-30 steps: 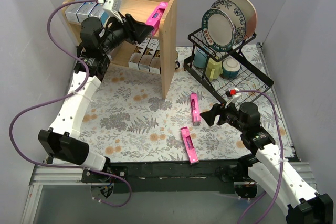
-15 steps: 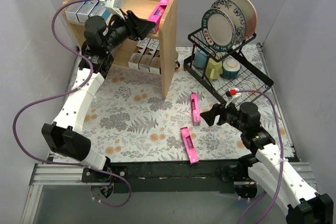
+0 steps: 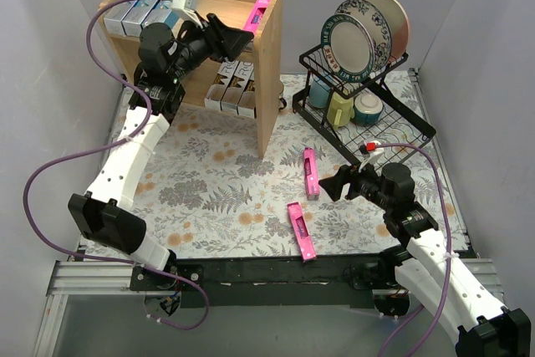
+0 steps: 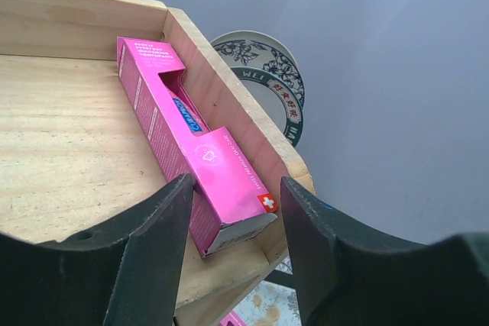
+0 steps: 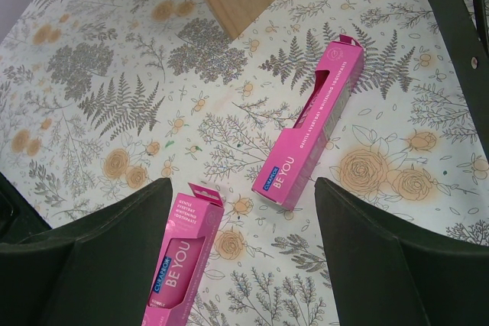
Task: Place and organize the toothpastes onto the shelf
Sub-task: Place the toothpaste on the shelf.
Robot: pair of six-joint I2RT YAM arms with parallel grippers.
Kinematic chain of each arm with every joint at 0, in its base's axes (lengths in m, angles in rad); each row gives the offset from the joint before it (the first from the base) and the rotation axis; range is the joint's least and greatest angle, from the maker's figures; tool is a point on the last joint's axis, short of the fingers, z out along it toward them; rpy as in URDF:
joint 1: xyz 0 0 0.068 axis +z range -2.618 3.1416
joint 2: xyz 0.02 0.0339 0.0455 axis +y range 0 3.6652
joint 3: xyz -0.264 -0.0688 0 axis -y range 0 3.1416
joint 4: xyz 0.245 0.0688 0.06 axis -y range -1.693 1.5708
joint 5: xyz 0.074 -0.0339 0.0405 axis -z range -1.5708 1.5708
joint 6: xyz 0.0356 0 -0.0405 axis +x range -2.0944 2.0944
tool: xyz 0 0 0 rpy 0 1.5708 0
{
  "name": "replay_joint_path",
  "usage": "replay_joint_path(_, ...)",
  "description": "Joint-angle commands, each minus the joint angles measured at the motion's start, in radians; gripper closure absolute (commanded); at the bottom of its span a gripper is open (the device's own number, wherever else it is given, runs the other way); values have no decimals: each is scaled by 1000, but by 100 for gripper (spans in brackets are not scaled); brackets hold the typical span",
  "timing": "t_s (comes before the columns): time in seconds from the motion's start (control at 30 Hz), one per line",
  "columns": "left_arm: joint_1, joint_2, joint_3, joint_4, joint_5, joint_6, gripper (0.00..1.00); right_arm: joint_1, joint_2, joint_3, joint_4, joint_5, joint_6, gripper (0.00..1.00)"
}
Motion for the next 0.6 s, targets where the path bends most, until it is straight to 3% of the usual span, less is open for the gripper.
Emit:
replay_joint_path(0.0, -24, -15, 61, 44, 68, -29, 50, -2, -14, 28, 11, 11, -9, 16)
replay_joint_path(0.57, -24, -5, 62, -30, 20, -16, 37, -4, -25, 33, 9, 15, -6, 16)
